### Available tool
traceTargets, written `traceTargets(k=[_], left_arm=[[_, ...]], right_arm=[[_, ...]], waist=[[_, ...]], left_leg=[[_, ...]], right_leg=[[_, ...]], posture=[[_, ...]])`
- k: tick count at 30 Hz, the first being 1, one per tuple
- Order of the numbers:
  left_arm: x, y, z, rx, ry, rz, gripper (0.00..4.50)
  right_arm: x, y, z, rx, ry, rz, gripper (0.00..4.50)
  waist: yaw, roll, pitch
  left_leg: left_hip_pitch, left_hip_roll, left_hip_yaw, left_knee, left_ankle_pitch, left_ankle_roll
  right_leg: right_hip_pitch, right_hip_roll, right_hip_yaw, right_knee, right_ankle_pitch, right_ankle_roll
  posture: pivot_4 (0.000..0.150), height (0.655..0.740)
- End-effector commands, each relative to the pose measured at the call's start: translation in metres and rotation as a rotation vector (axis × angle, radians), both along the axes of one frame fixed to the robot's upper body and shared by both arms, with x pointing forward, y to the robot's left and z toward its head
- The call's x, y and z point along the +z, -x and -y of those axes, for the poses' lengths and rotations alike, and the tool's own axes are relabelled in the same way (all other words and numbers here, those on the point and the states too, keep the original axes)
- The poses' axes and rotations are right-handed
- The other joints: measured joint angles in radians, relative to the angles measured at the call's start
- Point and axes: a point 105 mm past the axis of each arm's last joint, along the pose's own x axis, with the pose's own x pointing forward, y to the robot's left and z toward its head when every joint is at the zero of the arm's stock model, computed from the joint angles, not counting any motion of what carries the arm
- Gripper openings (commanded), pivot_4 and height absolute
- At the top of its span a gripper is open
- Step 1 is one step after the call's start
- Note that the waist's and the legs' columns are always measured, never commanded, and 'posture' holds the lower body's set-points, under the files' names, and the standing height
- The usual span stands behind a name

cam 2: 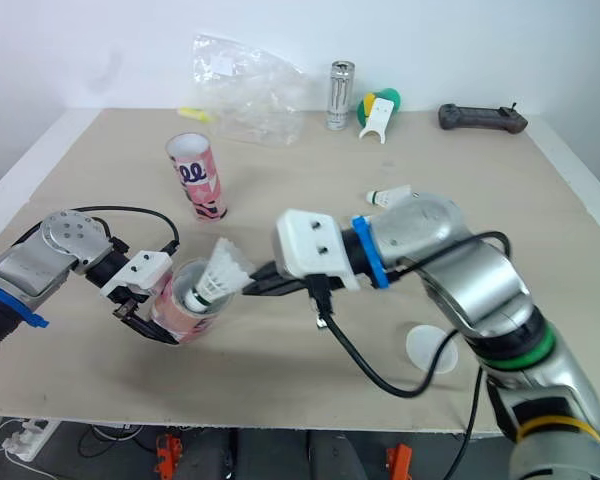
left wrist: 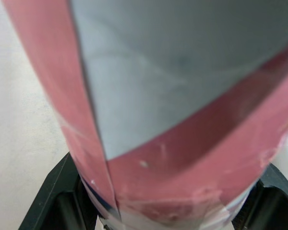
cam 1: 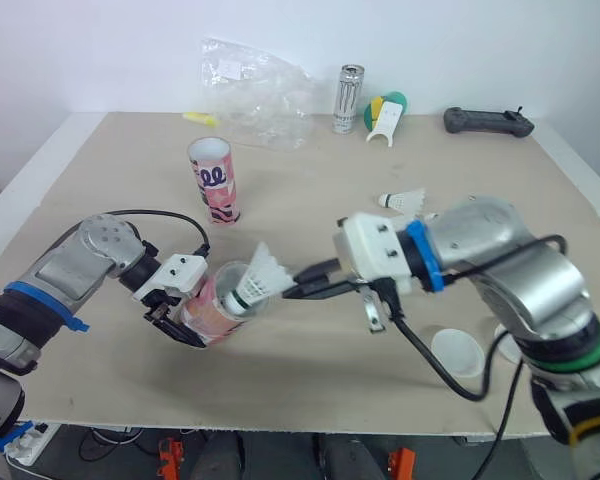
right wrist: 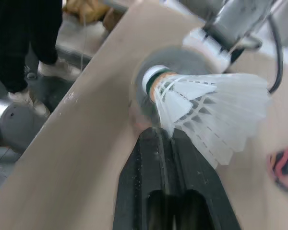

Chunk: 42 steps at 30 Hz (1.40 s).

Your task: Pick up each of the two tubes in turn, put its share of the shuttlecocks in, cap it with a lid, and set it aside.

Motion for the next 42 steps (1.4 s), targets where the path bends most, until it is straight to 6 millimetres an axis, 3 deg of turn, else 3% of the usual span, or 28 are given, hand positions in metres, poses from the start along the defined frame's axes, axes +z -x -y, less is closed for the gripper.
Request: traceTargets(k=[1, 5, 10, 13, 19, 24, 35, 42], left_arm=[[-0.003, 0.000, -0.002, 0.003, -0.010, -0.002, 2.81], [-0.003, 0.001, -0.002, 0.003, -0.011, -0.004, 2.81], [-0.004, 0.001, -0.002, 0.001, -0.013, -0.007, 2.81], [-0.004, 0.001, -0.002, 0.001, -0.013, -0.007, 2.81], [-0.002, 0.000, -0.001, 0.013, 0.002, -0.017, 2.81], [0.002, -0.001, 0.000, 0.019, 0.016, -0.024, 2.81], [0.007, -0.001, 0.006, 0.034, 0.051, -0.062, 2.81], [0.016, -0.001, 0.014, 0.047, 0.094, -0.099, 2.81]], right_arm=[[0.008, 0.001, -0.003, 0.017, -0.018, 0.018, 1.91], [0.009, -0.002, -0.003, -0.005, -0.055, -0.052, 3.90], [0.012, -0.009, -0.007, -0.030, -0.074, -0.073, 3.90], [0.007, -0.018, -0.014, -0.059, -0.056, -0.074, 3.04], [0.006, -0.018, -0.022, -0.006, 0.016, -0.028, 0.19], [0.002, -0.020, -0.027, 0.033, 0.104, -0.008, 0.09], [-0.032, -0.036, -0.051, 0.073, 0.345, 0.037, 0.09], [-0.038, -0.033, -0.069, 0.153, 0.375, -0.003, 0.09]], waist=[[0.004, -0.001, 0.000], [0.003, -0.001, 0.000], [0.003, -0.001, 0.000], [0.001, -0.001, 0.000], [0.002, -0.001, 0.000], [0.002, -0.001, 0.000], [-0.001, -0.001, 0.000], [0.000, -0.001, 0.000]], left_leg=[[0.000, 0.000, 0.000, 0.000, 0.000, 0.000], [-0.001, 0.000, -0.001, 0.000, 0.000, 0.000], [-0.001, 0.000, -0.001, 0.000, 0.000, 0.000], [-0.001, 0.000, -0.001, 0.000, 0.000, 0.000], [-0.001, 0.000, -0.001, 0.000, 0.000, 0.000], [-0.001, 0.000, -0.002, 0.000, 0.000, 0.000], [-0.001, 0.000, -0.002, 0.000, 0.000, 0.000], [-0.001, 0.000, -0.002, 0.000, 0.000, 0.000]], right_leg=[[0.000, 0.000, 0.000, 0.000, 0.000, 0.000], [0.000, 0.000, 0.000, 0.000, -0.001, 0.000], [0.000, 0.000, -0.001, 0.000, -0.001, 0.000], [0.000, 0.000, -0.001, 0.000, 0.000, 0.000], [0.000, 0.000, -0.001, 0.000, -0.001, 0.000], [0.000, 0.000, -0.001, 0.000, -0.001, 0.000], [-0.001, 0.000, -0.001, 0.001, -0.001, -0.001], [-0.001, 0.000, -0.002, 0.001, -0.001, -0.001]], posture=[[0.150, 0.7400], [0.150, 0.7400], [0.150, 0.7400], [0.150, 0.7400], [0.150, 0.7400], [0.150, 0.7400], [0.150, 0.7400], [0.150, 0.7400]])
